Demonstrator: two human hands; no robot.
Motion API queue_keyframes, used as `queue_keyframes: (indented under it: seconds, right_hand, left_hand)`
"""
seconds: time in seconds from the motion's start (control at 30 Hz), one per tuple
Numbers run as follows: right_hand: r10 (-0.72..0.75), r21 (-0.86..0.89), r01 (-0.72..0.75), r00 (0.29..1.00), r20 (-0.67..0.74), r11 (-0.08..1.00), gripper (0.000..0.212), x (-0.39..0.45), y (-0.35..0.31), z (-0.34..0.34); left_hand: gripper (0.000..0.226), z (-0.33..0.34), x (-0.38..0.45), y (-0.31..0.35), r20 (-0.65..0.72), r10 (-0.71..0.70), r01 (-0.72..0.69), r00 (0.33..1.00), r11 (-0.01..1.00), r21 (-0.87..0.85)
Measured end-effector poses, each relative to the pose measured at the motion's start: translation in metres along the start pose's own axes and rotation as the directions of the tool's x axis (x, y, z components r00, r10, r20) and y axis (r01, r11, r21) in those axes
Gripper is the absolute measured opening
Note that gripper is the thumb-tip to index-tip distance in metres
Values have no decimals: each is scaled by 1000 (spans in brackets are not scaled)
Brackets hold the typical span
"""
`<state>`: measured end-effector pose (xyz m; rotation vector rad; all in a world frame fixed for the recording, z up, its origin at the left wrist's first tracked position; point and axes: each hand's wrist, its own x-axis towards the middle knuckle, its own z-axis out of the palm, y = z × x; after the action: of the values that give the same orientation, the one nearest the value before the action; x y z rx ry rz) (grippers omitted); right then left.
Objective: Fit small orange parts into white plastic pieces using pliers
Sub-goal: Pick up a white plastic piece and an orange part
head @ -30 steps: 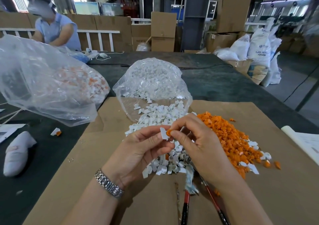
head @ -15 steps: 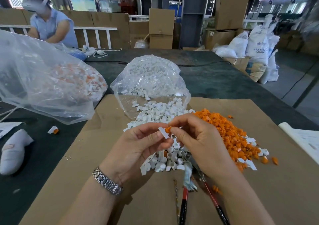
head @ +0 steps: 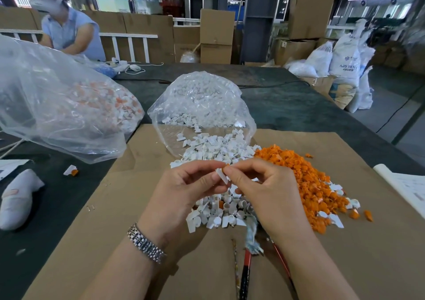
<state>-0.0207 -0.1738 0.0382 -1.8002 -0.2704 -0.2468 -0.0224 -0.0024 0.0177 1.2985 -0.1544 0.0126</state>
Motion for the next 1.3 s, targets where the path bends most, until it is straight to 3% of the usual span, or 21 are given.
queue_keyframes:
  seconds: [0.2, 0.63, 1.03, 1.3]
  right_hand:
    - [-79, -64, 78, 997, -14, 995, 9, -4, -2, 4]
    - [-97, -256, 63, 988, -120, 965, 16, -5, 2, 16]
    - [-128, -202, 103, 985, -113, 974, 11, -6, -2, 15]
    - [-256, -392, 206, 964, -78, 897, 6, -6, 5, 22]
  left_hand:
    - [32, 2, 1, 0, 10, -67, 68, 998, 980, -189]
    - [25, 3, -1, 0, -12, 48, -47, 999, 999, 22]
    - [34, 2, 1, 3, -33, -62, 57, 998, 991, -125]
    - [32, 0, 0, 6, -25, -163, 154, 986, 965, -211]
